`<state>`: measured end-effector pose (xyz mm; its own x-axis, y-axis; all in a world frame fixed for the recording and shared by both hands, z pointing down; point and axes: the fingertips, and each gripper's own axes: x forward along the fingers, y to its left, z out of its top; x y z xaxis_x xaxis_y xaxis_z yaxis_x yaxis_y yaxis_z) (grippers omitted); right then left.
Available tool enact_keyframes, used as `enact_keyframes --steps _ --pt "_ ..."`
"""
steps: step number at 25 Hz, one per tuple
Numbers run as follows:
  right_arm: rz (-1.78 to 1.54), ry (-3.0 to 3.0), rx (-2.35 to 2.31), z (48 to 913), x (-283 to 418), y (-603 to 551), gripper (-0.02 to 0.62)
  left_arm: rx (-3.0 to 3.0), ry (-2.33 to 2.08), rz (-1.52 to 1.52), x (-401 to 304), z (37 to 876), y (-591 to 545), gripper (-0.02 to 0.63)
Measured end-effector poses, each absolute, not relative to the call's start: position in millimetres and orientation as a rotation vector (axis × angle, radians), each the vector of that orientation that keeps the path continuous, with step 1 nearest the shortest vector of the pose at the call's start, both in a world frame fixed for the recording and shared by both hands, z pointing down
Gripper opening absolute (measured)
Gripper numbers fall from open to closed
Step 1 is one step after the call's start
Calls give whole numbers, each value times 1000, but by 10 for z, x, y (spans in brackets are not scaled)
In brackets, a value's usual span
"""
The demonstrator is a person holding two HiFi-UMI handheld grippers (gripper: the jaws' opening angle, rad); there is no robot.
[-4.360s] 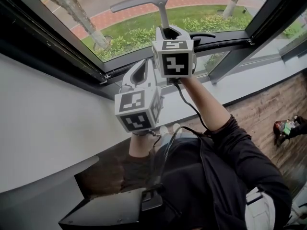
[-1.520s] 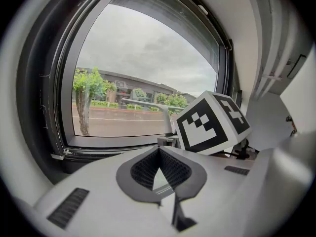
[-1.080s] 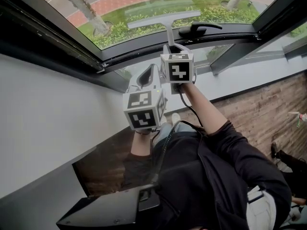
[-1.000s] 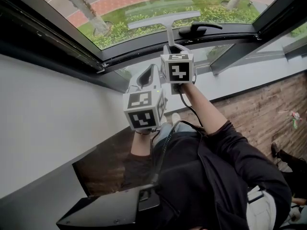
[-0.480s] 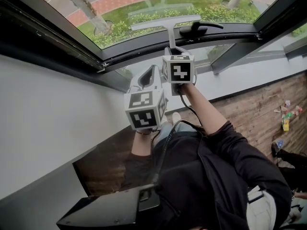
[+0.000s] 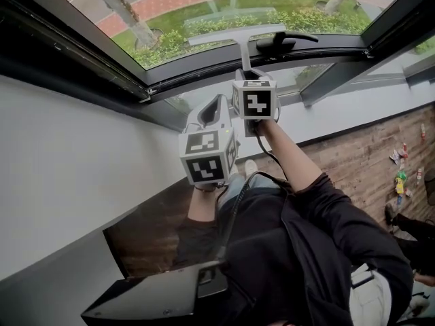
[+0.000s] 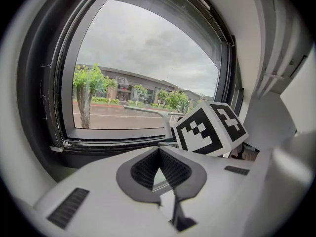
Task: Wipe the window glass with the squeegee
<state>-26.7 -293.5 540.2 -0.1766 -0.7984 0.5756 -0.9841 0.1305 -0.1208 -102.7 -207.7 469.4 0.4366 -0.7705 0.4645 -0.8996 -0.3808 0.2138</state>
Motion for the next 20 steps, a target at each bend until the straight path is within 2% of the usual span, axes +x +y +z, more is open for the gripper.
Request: enact_keyframes --steps 13,20 --pt "684 -2050 1709 5427 -244 -2843 64 2223 -1440 421 -1079 4763 -2012 0" --pt "533 -2206 1749 4675 -271 -2756 63 2269 -1581 302 -1208 4156 -2028 0"
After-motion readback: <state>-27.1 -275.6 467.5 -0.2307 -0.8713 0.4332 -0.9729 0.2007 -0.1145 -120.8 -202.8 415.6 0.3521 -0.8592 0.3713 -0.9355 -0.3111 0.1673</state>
